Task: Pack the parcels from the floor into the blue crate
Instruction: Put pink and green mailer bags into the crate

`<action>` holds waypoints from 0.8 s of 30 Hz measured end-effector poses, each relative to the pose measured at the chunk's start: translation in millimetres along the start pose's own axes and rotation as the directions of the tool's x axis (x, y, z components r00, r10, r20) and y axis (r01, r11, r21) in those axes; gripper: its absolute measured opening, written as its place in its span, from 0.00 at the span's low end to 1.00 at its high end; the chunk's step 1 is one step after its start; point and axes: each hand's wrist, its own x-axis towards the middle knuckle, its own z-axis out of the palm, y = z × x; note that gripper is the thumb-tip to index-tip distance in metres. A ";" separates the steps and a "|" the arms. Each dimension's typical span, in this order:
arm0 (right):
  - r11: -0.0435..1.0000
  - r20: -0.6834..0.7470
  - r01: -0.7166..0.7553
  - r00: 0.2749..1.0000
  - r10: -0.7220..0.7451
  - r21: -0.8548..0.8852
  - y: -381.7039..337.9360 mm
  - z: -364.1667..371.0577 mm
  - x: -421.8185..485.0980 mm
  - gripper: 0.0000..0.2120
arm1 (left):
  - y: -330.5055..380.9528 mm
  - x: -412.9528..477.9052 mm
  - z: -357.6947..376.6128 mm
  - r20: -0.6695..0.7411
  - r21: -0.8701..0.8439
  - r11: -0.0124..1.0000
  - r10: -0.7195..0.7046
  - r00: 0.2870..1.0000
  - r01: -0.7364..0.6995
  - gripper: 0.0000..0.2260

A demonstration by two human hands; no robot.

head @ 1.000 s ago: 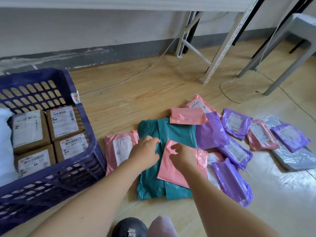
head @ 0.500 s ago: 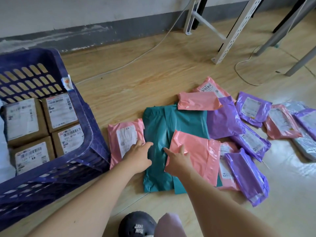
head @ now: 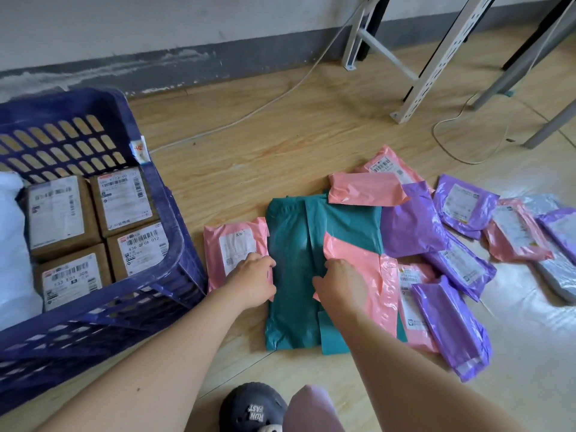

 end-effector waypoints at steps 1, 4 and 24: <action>1.000 -0.042 -0.004 0.999 0.003 -0.020 -2.4 -7.6 -2.2 0.07 | 0.9 -1.2 -1.8 -0.001 -0.012 1.000 -0.004 1.000 0.004 0.24; 0.998 -0.159 -0.004 0.987 -0.005 -0.055 -11.6 -32.1 -7.5 0.12 | 5.8 -5.3 -7.8 -0.005 -0.058 0.998 -0.016 1.000 0.015 0.23; 0.642 -0.163 -0.158 0.897 0.411 0.750 -85.5 -146.5 -23.0 0.18 | 58.9 -20.6 -57.2 0.206 -0.922 0.305 -0.135 0.969 0.239 0.27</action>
